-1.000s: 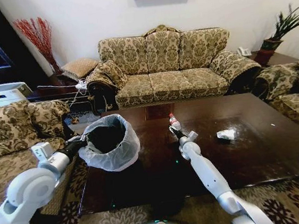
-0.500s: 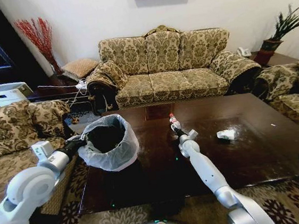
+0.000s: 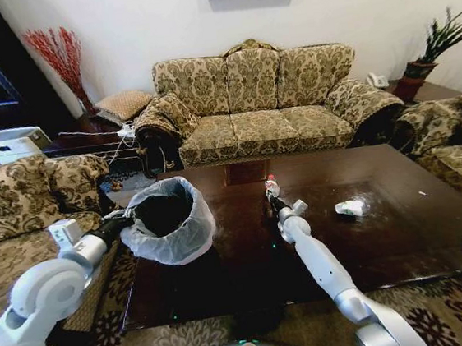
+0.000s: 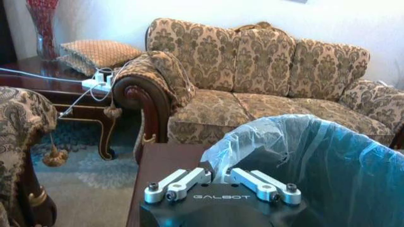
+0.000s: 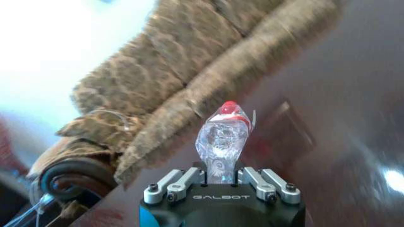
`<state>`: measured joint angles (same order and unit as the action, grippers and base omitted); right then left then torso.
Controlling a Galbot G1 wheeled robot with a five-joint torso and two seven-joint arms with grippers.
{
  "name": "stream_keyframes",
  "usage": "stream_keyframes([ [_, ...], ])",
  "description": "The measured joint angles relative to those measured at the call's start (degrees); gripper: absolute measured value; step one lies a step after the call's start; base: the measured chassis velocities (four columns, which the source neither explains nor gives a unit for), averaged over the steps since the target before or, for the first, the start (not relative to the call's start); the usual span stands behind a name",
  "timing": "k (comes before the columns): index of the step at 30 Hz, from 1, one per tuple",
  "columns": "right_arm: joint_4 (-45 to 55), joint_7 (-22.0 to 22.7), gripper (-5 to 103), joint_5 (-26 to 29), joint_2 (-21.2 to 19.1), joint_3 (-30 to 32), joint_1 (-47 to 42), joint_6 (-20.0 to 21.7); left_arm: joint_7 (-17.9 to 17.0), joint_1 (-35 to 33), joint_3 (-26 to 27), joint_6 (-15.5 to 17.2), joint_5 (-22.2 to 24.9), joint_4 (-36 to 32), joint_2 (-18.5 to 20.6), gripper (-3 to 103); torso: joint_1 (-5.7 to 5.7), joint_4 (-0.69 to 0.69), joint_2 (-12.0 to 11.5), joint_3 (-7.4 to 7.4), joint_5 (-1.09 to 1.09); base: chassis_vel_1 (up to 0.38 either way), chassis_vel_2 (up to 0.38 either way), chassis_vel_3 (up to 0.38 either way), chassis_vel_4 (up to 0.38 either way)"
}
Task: Move to the front of the table and place the trash on the table into the trash bin.
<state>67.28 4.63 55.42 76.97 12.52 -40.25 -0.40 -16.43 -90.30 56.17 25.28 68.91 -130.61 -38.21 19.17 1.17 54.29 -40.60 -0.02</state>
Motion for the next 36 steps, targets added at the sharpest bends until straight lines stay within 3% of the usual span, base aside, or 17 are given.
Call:
stream_keyframes([
  [2, 6.2, -1.6, 17, -3.9, -1.6, 0.2, -2.2, -0.5, 0.0, 0.0, 0.0, 0.0, 0.0, 0.3, 0.1, 4, 0.00, -0.01, 0.0, 0.00, 0.02, 0.000, 0.000, 0.000, 0.000],
  [8, 23.0, -6.1, 17, -6.2, -5.6, -0.7, -5.5, -0.3, -0.2, 0.1, -0.2, 0.2, -0.1, 0.9, 0.3, 4, -0.01, -0.01, 0.0, 0.01, 0.03, 0.000, 0.000, 0.000, 0.000],
  [11, 38.3, -5.3, 17, -3.6, -8.9, -2.9, -7.1, 5.3, -0.2, 0.4, -0.4, 0.3, -0.2, 1.4, 0.3, 4, 0.00, 0.00, 0.0, 0.01, 0.03, 0.000, 0.000, 0.000, 0.000],
  [12, 38.3, -5.3, 17, -3.6, -8.9, -2.9, -7.1, 5.3, -0.2, 0.4, -0.4, 0.3, -0.2, 1.4, 0.3, 4, 0.00, 0.00, 0.0, 0.01, 0.03, 0.000, 0.000, 0.000, 0.000],
  [15, 53.4, -0.9, 17, 4.5, -12.2, -6.9, -8.4, 12.4, -0.1, 0.4, -0.6, 0.3, -0.7, 2.0, 0.2, 4, -0.02, -0.01, 0.0, 0.01, 0.04, 0.000, 0.000, 0.000, 0.000],
  [19, 59.0, -0.3, 17, 6.9, -12.9, -11.2, -8.0, 14.0, 0.1, 0.5, -0.9, 0.3, -1.0, 2.0, -0.1, 4, -0.02, 0.00, 0.0, 0.02, 0.03, 0.000, 0.000, 0.000, 0.000],
  [27, 60.1, 0.0, 17, 7.2, -12.1, -22.4, -5.4, 15.2, 0.3, 0.3, -1.0, 0.6, -1.3, -0.9, 0.0, 4, 0.00, 0.00, 0.0, 0.01, 0.02, 0.000, 0.000, 0.000, 0.000],
  [33, 55.5, -3.6, 17, -1.5, -10.0, -27.1, -2.9, 13.9, 0.4, -0.2, -0.9, 1.4, -1.5, -4.3, -0.6, 4, -0.01, 0.00, 0.0, 0.00, 0.02, 0.000, 0.000, 0.000, 0.000],
  [36, 54.4, -3.8, 17, -2.6, -9.3, -27.9, -1.8, 14.0, 0.6, -0.3, -0.9, 1.6, -1.5, -5.3, -0.6, 4, 0.00, 0.00, 0.0, 0.00, 0.02, 0.000, 0.000, 0.000, 0.000],
])
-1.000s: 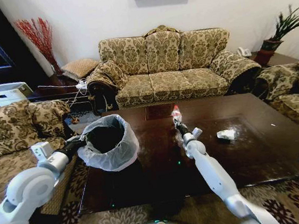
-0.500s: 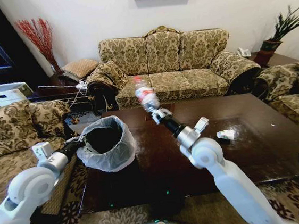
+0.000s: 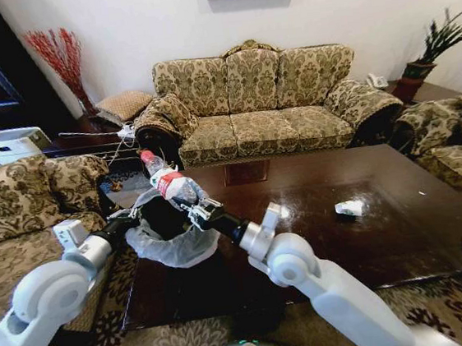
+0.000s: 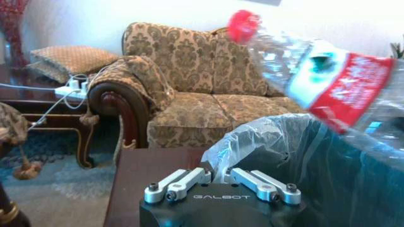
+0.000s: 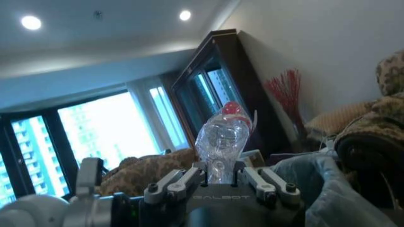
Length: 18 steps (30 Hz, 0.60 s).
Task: Move to the front of the table and place the trash on the table into the trash bin.
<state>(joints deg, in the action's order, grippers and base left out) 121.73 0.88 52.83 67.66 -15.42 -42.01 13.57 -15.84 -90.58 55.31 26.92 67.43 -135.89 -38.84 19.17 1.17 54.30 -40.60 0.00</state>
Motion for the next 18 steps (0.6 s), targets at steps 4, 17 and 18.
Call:
stream_keyframes([
  [4, -0.5, -0.1, 15, -0.9, -0.1, -0.9, 0.9, 0.5, 0.3, 0.1, 0.2, 0.1, 0.0, -0.4, 0.2, 4, 0.00, 0.00, 0.0, 0.00, 0.00, 0.000, 0.000, 0.000, 0.000],
  [17, -0.2, -0.4, 63, -1.0, -1.2, -0.3, 1.3, 0.5, 0.7, 0.5, 0.2, 0.1, 0.1, 0.2, -0.2, 4, 0.00, 0.00, 0.0, 0.00, 0.00, 0.000, 0.000, 0.000, 0.000],
  [18, -0.2, -0.4, 63, -1.0, -1.2, -0.3, 1.3, 0.5, 0.7, 0.5, 0.2, 0.1, 0.1, 0.2, -0.2, 4, 0.00, 0.00, 0.0, 0.00, 0.00, 0.000, 0.000, 0.000, 0.000],
])
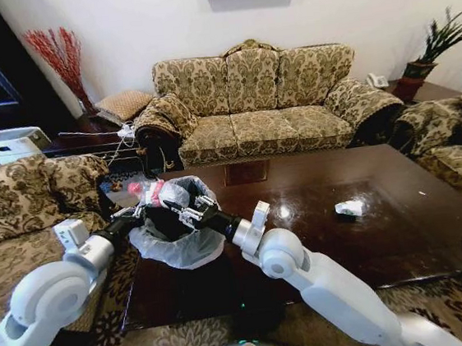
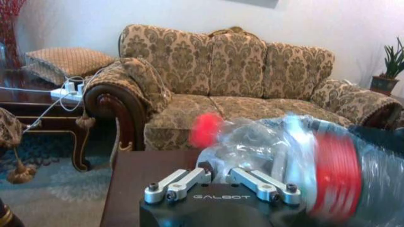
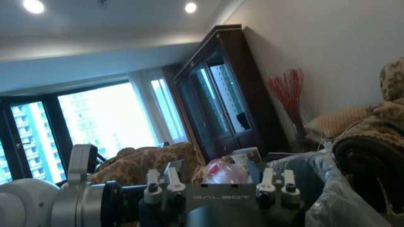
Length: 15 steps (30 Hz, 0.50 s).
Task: Move to the front of the table and place the trash on the table into the trash bin.
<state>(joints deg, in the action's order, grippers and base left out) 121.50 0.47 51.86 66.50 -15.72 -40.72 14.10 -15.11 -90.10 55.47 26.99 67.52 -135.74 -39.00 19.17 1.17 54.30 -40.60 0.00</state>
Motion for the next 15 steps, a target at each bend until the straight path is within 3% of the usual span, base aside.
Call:
stream_keyframes([
  [7, 1.8, -2.9, 95, 0.0, -1.4, 3.2, -2.6, -2.8, 0.0, 0.0, 0.1, -0.2, 0.0, 0.7, -0.2, 4, 0.00, 0.00, 0.0, 0.00, 0.00, 0.000, 0.000, 0.000, 0.000],
  [12, 3.7, -3.2, 99, 0.0, -1.7, 7.3, -4.7, -6.9, 0.0, -0.1, 0.2, -0.2, 0.0, 0.7, -0.4, 4, 0.00, 0.00, 0.0, 0.00, -0.01, 0.000, 0.000, 0.000, 0.000],
  [15, 4.7, -1.6, 100, -0.5, -2.6, 14.7, -9.3, -10.8, -0.1, -0.4, 0.5, -0.3, 0.0, 0.7, -0.9, 4, 0.00, 0.01, 0.0, 0.00, 0.00, 0.000, 0.000, 0.000, 0.000],
])
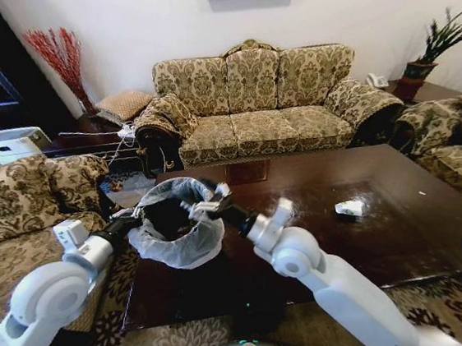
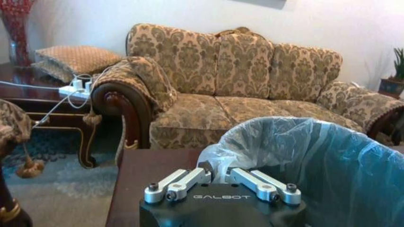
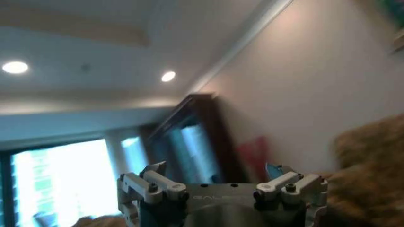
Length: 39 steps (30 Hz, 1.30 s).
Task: Move to the front of the table and place the trash on the table into the trash bin.
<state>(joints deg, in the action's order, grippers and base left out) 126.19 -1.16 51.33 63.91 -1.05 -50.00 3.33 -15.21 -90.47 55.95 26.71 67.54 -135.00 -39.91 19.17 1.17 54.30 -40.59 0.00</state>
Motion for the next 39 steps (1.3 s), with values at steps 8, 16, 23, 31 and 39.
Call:
stream_keyframes([
  [8, -9.8, 1.6, 100, -9.4, 1.1, 20.1, -18.1, -0.3, -0.7, -0.2, 0.0, -0.5, 0.0, 0.2, -1.5, 4, 0.00, 0.00, 0.0, 0.00, -0.02, 0.000, 0.000, 0.000, 0.000],
  [16, -17.2, 4.8, 100, -11.2, 2.4, 28.6, -27.5, -0.9, -0.7, -0.6, -0.4, -0.5, 0.0, -0.3, -2.8, 4, -0.02, -0.02, 0.0, 0.01, 0.00, -0.003, -0.002, 0.007, 0.002],
  [23, -20.8, 6.3, 100, -11.5, 3.8, 31.9, -26.4, -1.0, -0.7, -1.3, -0.5, -0.3, -0.2, -0.5, -4.3, 4, 0.00, 0.00, 0.0, 0.00, 0.01, -0.095, -0.090, 0.105, 0.103],
  [31, -22.9, 4.4, 100, -10.5, 2.7, 32.6, -26.0, -0.5, -0.6, -1.2, -0.7, -0.3, -0.4, -0.5, -4.6, 4, 0.00, -0.01, 0.0, 0.00, 0.00, -0.230, -0.219, 0.223, 0.216],
  [39, -30.1, -4.8, 100, -14.5, 2.8, 32.5, -25.6, -7.6, -0.4, -0.8, -1.3, -0.3, -0.7, -0.3, -5.0, 4, 0.00, -0.02, 0.0, -0.01, -0.02, -0.313, -0.321, 0.289, 0.307],
])
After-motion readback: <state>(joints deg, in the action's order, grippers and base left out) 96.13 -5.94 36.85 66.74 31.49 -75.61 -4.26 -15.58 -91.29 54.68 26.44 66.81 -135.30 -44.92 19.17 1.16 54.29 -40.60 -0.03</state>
